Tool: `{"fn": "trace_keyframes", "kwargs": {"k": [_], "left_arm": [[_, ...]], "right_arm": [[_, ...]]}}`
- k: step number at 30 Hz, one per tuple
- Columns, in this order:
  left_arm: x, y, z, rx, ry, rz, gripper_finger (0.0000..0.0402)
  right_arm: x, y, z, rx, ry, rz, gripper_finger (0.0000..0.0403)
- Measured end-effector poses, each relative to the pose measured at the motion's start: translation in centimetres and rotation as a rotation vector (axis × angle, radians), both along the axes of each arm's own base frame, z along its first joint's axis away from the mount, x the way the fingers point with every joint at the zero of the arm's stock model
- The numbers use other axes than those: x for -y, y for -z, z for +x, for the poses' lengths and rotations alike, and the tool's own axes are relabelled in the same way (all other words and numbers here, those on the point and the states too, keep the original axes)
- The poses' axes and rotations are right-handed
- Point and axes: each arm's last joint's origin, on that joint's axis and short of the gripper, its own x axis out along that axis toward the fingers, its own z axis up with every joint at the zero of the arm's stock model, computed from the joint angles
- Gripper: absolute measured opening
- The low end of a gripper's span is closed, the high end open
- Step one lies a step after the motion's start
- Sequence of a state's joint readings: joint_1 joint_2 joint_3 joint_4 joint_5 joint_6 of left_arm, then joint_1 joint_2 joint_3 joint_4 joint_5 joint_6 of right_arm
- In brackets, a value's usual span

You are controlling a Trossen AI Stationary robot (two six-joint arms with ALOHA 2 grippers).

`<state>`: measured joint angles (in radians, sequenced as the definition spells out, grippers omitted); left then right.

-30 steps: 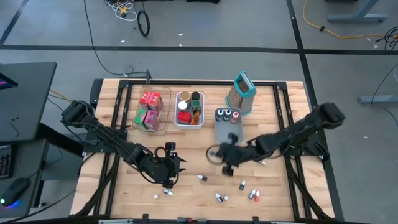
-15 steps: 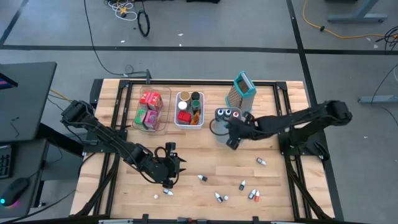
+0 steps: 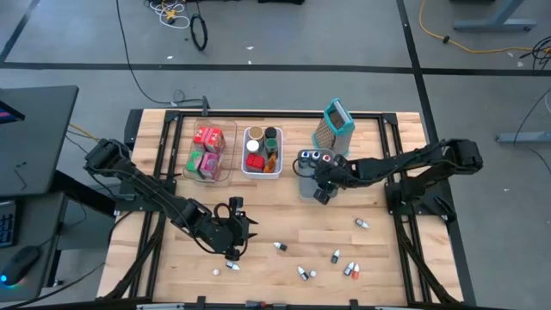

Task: Pick & Place Kitchen Items
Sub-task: Put the small blue food coloring into the gray bin, then put the small red food coloring into the gray bin

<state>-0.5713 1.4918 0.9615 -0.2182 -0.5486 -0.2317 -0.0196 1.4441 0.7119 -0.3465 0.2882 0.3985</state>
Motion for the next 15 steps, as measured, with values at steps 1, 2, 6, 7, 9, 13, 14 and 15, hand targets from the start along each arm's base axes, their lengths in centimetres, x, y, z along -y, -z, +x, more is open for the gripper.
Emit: {"fn": "trace_keyframes", "kwargs": {"k": [1,2,6,7,9,13,14,15], "left_arm": [[0.0,0.0,0.0,-0.001,0.000,0.001,0.0153],[0.0,0.0,0.0,0.000,0.000,0.000,0.0153],[0.0,0.0,0.0,0.000,0.000,0.000,0.0153],[0.0,0.0,0.0,0.000,0.000,0.000,0.0153],[0.0,0.0,0.0,0.000,0.000,0.000,0.0153],[0.0,0.0,0.0,0.000,0.000,0.000,0.0153],[0.0,0.0,0.0,0.000,0.000,0.000,0.0153],[0.0,0.0,0.0,0.000,0.000,0.000,0.0153]], "right_arm": [[0.0,0.1,-0.1,-0.004,0.004,-0.007,0.0112],[0.0,0.2,-0.1,0.000,0.007,-0.017,0.0120],[0.1,0.2,-0.1,0.000,-0.004,-0.031,0.0150],[0.1,0.2,0.0,0.006,-0.004,-0.031,0.0156],[0.1,0.1,0.0,0.007,-0.007,-0.033,0.0165],[-0.2,-1.0,0.5,-0.006,-0.080,-0.036,0.0174],[-0.4,-1.5,0.8,-0.015,-0.104,-0.038,0.0174],[-0.6,-2.1,1.0,-0.028,-0.117,-0.044,0.0173]]}}
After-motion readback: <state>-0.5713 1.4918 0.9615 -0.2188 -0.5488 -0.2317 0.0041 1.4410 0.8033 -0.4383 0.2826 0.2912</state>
